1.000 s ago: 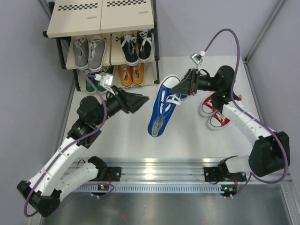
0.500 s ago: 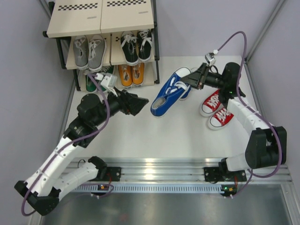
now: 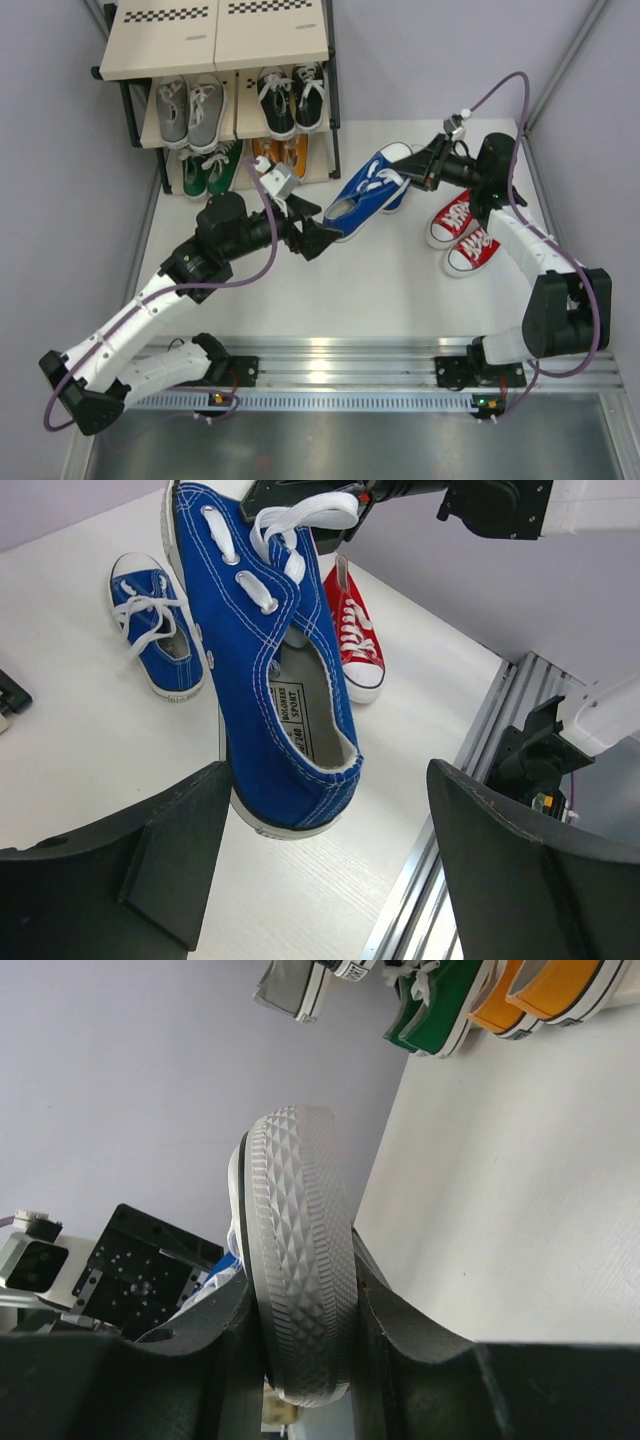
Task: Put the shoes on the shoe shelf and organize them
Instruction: Pick up the shoe at the center of the board.
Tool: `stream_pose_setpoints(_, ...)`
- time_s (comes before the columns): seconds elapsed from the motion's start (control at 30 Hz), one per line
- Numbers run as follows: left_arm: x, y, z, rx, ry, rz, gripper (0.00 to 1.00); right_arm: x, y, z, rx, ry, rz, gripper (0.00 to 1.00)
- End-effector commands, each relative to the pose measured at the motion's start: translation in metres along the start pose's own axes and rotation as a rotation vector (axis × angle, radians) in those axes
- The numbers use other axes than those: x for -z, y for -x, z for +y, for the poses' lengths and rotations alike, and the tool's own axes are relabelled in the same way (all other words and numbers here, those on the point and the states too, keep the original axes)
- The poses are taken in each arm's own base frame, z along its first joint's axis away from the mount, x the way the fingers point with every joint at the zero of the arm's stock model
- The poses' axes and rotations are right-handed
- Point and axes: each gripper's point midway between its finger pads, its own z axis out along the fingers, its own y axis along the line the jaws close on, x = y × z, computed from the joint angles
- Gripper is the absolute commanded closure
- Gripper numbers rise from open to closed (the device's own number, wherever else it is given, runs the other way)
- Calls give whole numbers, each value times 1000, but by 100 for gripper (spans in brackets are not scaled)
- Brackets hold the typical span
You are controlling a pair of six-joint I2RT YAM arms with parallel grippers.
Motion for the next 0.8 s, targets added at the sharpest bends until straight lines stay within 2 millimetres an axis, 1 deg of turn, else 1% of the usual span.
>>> stream_pose_setpoints(0.0, -10, 22, -5, -79, -30, -67, 16, 5, 15, 23, 27, 38, -40, 100)
stream_pose_setpoints(0.07, -18, 17, -3, -90, -20, -55, 16, 5, 15, 23, 24, 38, -40, 100)
stream_pose_setpoints(0.23, -36, 19, 3, -107, 9, -74, 19, 7, 11, 23, 22, 38, -37, 100)
stream_pose_setpoints(0.27, -42, 25, 3, -112, 8, -102, 23, 7, 10, 24, 21, 40, -36, 100)
stream_pose_setpoints(0.33, -46, 30, 4, -108, 13, -114, 30, 8, 8, 24, 20, 40, -33, 100)
stream_pose_setpoints(0.37, -51, 27, 4, -104, 9, -107, 48, 8, 8, 26, 24, 42, -35, 100)
stream_pose_setpoints(0.4, -52, 28, 3, -101, 5, -110, 58, 8, 8, 24, 20, 40, -34, 100)
stream_pose_setpoints(0.43, -54, 26, 4, -102, 1, -102, 74, 8, 7, 25, 23, 42, -32, 100)
stream_pose_setpoints(0.5, -55, 23, 5, -91, 5, -96, 100, 9, 8, 26, 22, 44, -34, 100)
stream_pose_setpoints(0.57, -54, 19, 5, -80, 9, -91, 100, 9, 9, 27, 29, 50, -35, 100)
stream_pose_setpoints(0.63, -51, 21, 7, -68, 23, -100, 100, 8, 9, 28, 36, 56, -32, 100)
stream_pose_setpoints(0.7, -44, 31, 8, -43, 51, -135, 100, 8, 10, 31, 53, 66, -33, 100)
stream_pose_setpoints(0.73, -42, 33, 8, -34, 60, -142, 100, 7, 11, 30, 54, 68, -30, 100)
stream_pose_setpoints(0.77, -36, 42, 8, -21, 76, -167, 100, 7, 12, 33, 65, 75, -30, 97)
